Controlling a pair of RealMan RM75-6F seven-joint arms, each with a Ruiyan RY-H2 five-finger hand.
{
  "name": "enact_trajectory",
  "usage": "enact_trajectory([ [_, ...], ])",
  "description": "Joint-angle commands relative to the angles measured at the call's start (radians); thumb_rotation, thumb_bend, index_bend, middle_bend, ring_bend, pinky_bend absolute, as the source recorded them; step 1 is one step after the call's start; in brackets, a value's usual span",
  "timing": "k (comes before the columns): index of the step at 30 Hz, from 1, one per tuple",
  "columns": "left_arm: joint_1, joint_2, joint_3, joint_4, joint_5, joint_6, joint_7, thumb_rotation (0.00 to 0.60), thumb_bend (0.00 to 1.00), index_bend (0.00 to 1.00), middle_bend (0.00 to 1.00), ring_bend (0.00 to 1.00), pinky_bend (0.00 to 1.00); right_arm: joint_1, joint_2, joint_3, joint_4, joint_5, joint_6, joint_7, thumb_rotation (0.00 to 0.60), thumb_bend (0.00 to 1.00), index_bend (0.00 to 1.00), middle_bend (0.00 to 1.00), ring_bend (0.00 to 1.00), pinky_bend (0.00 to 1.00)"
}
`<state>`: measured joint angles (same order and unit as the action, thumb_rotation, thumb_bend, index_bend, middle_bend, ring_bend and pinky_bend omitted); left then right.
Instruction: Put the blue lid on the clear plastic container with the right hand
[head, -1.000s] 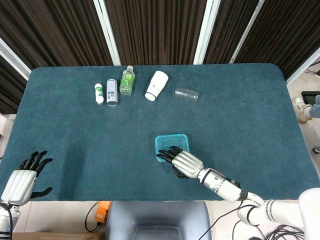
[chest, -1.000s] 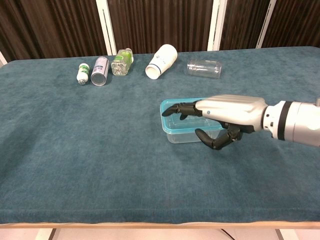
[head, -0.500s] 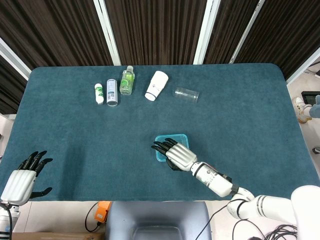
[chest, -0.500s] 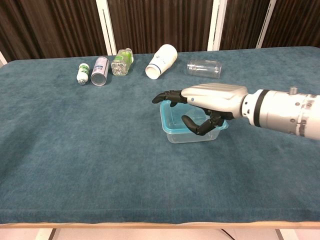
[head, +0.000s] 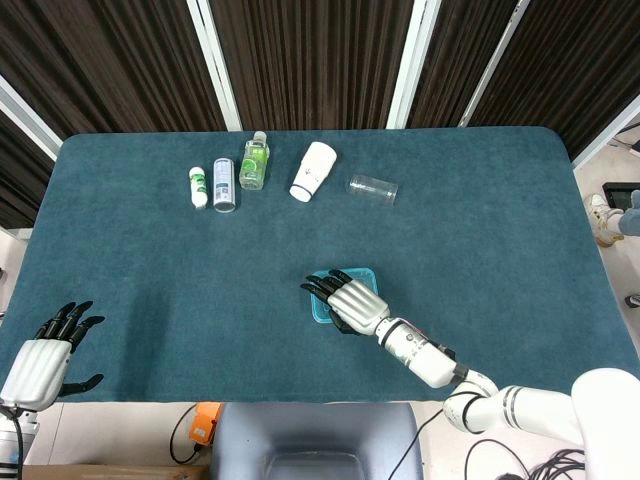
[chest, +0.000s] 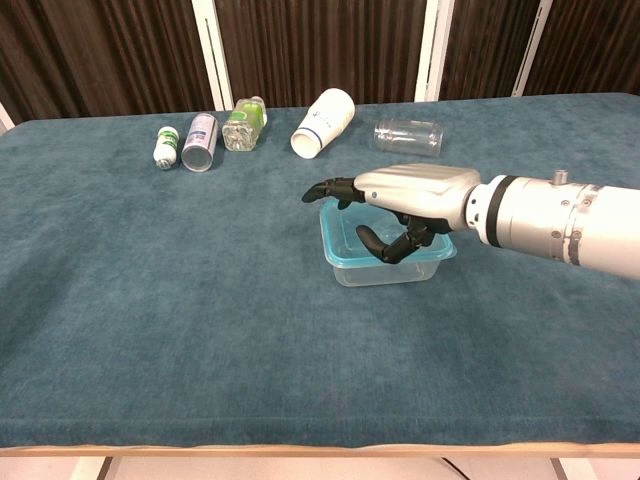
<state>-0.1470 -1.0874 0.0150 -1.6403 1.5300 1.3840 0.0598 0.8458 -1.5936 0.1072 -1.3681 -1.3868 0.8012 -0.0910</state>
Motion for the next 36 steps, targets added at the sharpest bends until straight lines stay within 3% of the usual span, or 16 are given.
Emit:
enact_trajectory([
  [1,0.000,0.000,0.000,0.000,-0.001,0.000,0.000,0.600,0.46,0.22,0.07,0.03,0.22,0.000,0.001,0.000,-0.002,0.005,-0.001,-0.004,0.600,0.86,0.12,0.17,0.19,0.21],
  [16,0.001,0.001,0.000,0.000,0.000,0.003,-0.004,0.600,0.46,0.22,0.07,0.03,0.22,0.000,-0.009,-0.009,0.015,0.023,-0.017,-0.004,0.600,0.86,0.12,0.17,0.19,0.21],
  [36,0.002,0.001,0.000,0.000,0.003,0.006,-0.005,0.600,0.46,0.22,0.07,0.03,0.22,-0.009,-0.013,-0.039,0.065,-0.023,-0.027,0.116,0.600,0.86,0.12,0.17,0.19,0.21],
])
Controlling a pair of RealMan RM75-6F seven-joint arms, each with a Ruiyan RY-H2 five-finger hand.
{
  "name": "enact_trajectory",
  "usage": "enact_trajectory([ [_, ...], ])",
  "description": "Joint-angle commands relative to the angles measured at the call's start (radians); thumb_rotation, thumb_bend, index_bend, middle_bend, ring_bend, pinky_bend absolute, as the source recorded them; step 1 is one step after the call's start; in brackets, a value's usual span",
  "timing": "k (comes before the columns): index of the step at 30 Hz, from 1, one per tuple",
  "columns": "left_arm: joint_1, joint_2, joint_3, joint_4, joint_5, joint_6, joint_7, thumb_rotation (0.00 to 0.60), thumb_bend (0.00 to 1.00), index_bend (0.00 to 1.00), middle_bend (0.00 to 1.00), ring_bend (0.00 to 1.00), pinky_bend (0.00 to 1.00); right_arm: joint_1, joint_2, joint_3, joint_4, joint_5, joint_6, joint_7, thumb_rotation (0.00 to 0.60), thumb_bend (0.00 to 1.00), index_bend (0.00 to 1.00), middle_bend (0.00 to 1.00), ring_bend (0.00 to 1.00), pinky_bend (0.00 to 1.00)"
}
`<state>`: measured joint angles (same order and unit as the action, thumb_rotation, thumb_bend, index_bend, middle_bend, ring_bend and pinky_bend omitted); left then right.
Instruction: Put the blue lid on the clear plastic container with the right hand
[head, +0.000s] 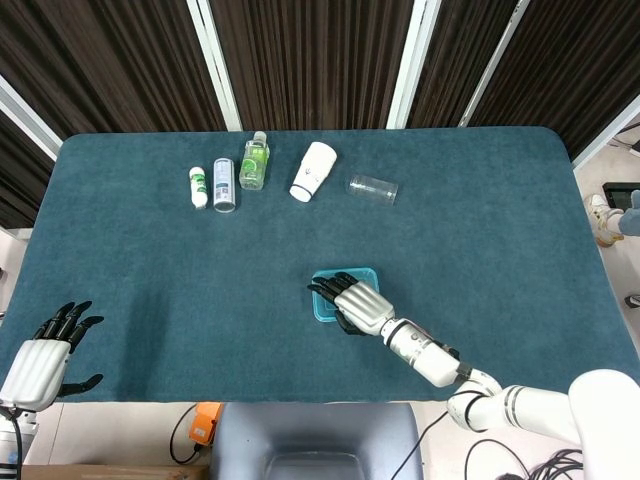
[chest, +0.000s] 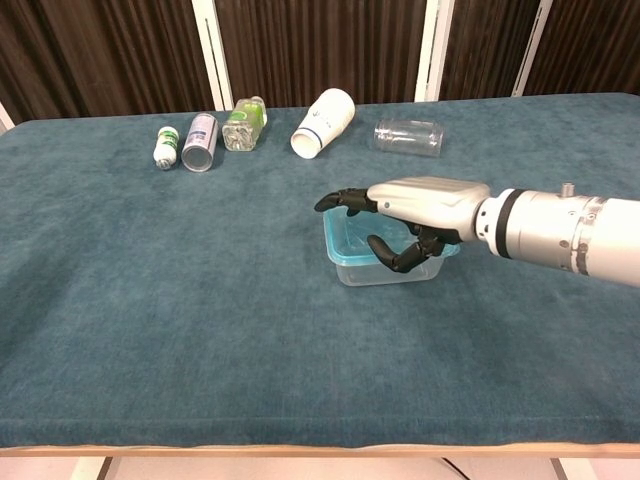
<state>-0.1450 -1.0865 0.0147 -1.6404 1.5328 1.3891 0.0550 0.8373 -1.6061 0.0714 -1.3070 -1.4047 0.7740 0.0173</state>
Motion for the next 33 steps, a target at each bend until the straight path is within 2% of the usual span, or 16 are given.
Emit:
enact_trajectory([
  [1,0.000,0.000,0.000,0.000,0.000,0.001,0.000,0.600,0.46,0.22,0.07,0.03,0.22,-0.001,-0.001,-0.005,0.006,-0.009,0.001,0.014,0.600,0.86,0.12,0.17,0.19,0.21],
  [33,0.001,0.001,-0.001,0.000,0.000,0.002,-0.003,0.600,0.46,0.22,0.07,0.03,0.22,-0.010,-0.004,-0.028,0.041,-0.064,0.019,0.101,0.600,0.86,0.12,0.17,0.19,0.21],
])
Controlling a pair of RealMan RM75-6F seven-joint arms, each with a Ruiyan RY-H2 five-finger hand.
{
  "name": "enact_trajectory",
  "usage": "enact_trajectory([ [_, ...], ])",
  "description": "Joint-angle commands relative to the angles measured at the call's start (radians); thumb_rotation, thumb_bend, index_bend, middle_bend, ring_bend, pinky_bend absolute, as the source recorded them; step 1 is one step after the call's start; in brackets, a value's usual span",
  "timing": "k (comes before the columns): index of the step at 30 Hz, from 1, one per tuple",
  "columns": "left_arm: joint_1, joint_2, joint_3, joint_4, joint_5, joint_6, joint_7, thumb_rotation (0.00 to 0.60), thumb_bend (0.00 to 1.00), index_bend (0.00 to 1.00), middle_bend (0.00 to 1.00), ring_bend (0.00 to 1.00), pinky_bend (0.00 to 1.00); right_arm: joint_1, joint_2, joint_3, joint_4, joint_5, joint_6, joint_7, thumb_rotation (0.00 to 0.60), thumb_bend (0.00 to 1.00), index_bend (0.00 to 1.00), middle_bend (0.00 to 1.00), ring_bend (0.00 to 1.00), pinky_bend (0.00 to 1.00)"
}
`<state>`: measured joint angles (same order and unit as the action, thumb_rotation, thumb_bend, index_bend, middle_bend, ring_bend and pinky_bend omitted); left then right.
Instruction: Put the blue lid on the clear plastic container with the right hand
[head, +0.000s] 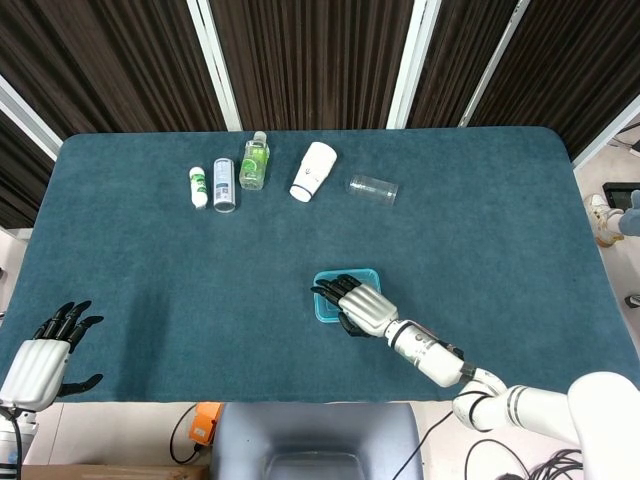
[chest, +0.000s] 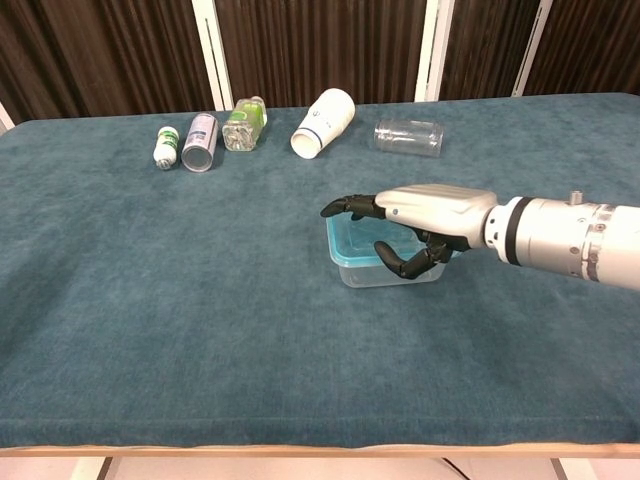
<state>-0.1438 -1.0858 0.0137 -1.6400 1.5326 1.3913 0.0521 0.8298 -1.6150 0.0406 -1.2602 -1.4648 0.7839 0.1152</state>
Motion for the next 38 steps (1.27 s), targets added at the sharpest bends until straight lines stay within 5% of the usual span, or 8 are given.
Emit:
enact_trajectory([
  [1,0.000,0.000,0.000,0.000,0.000,0.000,-0.001,0.600,0.46,0.22,0.07,0.03,0.22,-0.006,0.011,0.003,-0.012,-0.011,0.023,0.004,0.600,0.86,0.12,0.17,0.19,0.21],
  [11,-0.001,-0.003,-0.001,0.002,0.003,0.002,0.006,0.600,0.46,0.22,0.08,0.03,0.22,-0.131,0.133,0.002,-0.144,-0.125,0.356,-0.164,0.600,0.85,0.12,0.17,0.17,0.18],
  [20,-0.003,-0.017,-0.002,0.012,0.013,0.008,0.019,0.600,0.46,0.22,0.08,0.03,0.22,-0.383,0.342,-0.063,-0.409,-0.010,0.579,-0.504,0.600,0.51,0.01,0.06,0.04,0.06],
  [26,-0.005,-0.028,-0.003,0.021,0.020,0.012,0.033,0.600,0.46,0.22,0.08,0.03,0.22,-0.505,0.382,-0.093,-0.369,0.076,0.630,-0.421,0.600,0.35,0.00,0.00,0.00,0.02],
  [38,-0.005,-0.041,-0.007,0.028,0.014,0.015,0.055,0.600,0.46,0.22,0.08,0.03,0.22,-0.557,0.355,-0.072,-0.272,0.036,0.643,-0.319,0.600,0.35,0.00,0.00,0.00,0.01],
])
